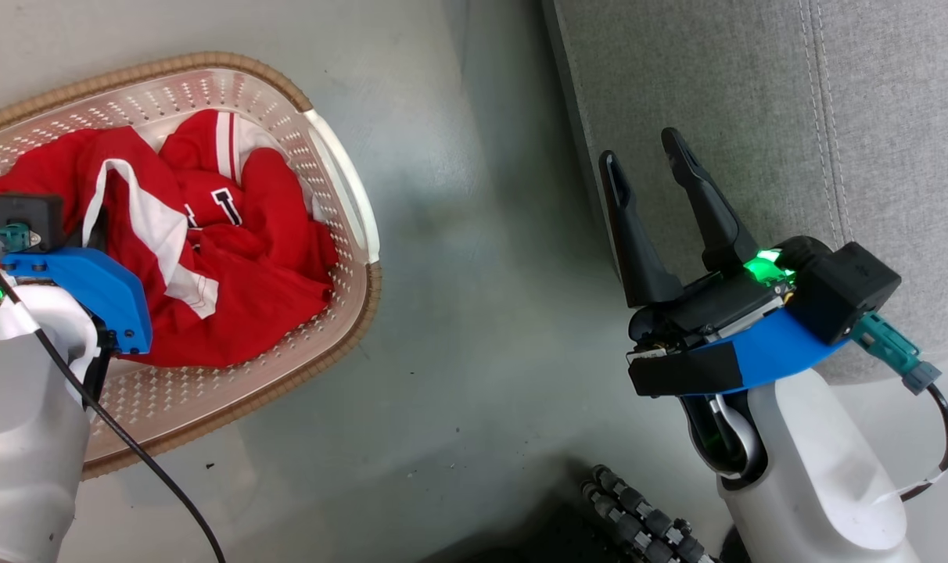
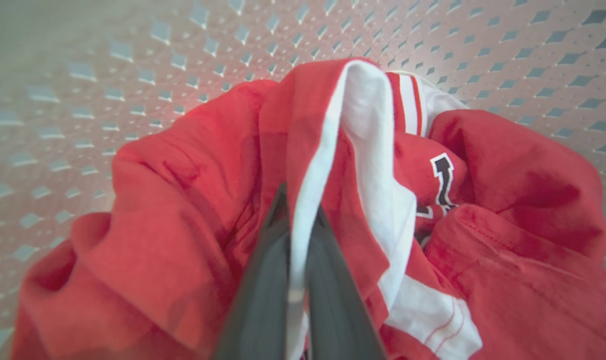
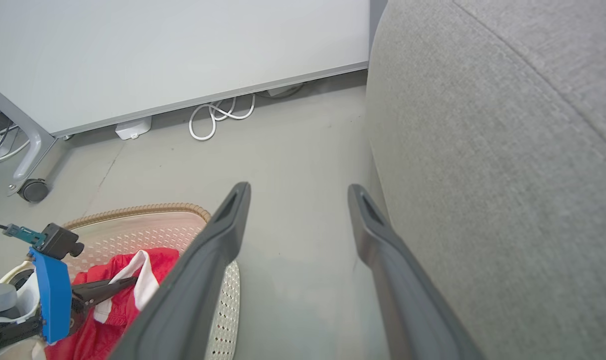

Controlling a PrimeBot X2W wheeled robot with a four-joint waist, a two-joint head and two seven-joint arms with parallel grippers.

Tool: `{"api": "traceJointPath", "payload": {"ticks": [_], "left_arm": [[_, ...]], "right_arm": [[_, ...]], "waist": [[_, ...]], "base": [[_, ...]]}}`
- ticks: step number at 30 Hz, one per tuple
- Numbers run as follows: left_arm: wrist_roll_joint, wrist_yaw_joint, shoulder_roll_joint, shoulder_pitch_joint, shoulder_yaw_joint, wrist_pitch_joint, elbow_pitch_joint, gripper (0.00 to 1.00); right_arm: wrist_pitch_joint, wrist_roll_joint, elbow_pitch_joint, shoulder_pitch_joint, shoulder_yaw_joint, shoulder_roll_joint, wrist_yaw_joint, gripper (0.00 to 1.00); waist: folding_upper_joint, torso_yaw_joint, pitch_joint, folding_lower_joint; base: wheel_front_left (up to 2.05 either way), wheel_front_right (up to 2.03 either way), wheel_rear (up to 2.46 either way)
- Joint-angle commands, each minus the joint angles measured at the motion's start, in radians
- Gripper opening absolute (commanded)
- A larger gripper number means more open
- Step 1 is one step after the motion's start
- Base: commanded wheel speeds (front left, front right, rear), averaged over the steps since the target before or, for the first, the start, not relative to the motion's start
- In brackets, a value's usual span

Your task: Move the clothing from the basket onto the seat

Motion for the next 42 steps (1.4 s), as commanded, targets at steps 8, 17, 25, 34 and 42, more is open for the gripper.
{"api": "traceJointPath", "payload": {"ticks": [8, 17, 25, 34, 42], "left_arm": [[-0.016, -0.009, -0.024, -0.027, -0.005, -0.038, 0.016, 0.00], [-0.029, -0.022, -0.086, -0.016, -0.028, -0.103, 0.043, 0.00], [-0.044, -0.035, -0.184, 0.037, -0.065, -0.153, 0.054, 0.00], [-0.075, -0.040, -0.273, 0.117, -0.164, -0.172, -0.025, 0.00], [-0.151, -0.038, -0.286, 0.148, -0.292, -0.173, -0.135, 0.00]], "right_arm": [[-0.005, -0.010, 0.005, -0.023, -0.012, 0.000, 0.000, 1.00], [-0.005, -0.056, 0.029, -0.021, -0.027, -0.001, 0.000, 1.00], [-0.005, -0.108, 0.091, 0.037, -0.057, -0.001, 0.000, 1.00], [-0.004, -0.132, 0.171, 0.124, -0.069, -0.002, 0.000, 1.00], [0.023, -0.138, 0.186, 0.193, -0.072, -0.002, 0.000, 1.00]], "waist": [[0.0000, 0.022, -0.020, 0.0000], [0.0000, 0.082, -0.120, 0.0000], [0.0000, 0.170, -0.319, 0.0000], [0.0000, 0.247, -0.576, 0.0000], [0.0000, 0.281, -0.729, 0.0000]], "base": [[0.00, 0.00, 0.00], [0.00, 0.00, 0.00], [0.00, 0.00, 0.00], [0.00, 0.00, 0.00], [0.00, 0.00, 0.00]]}}
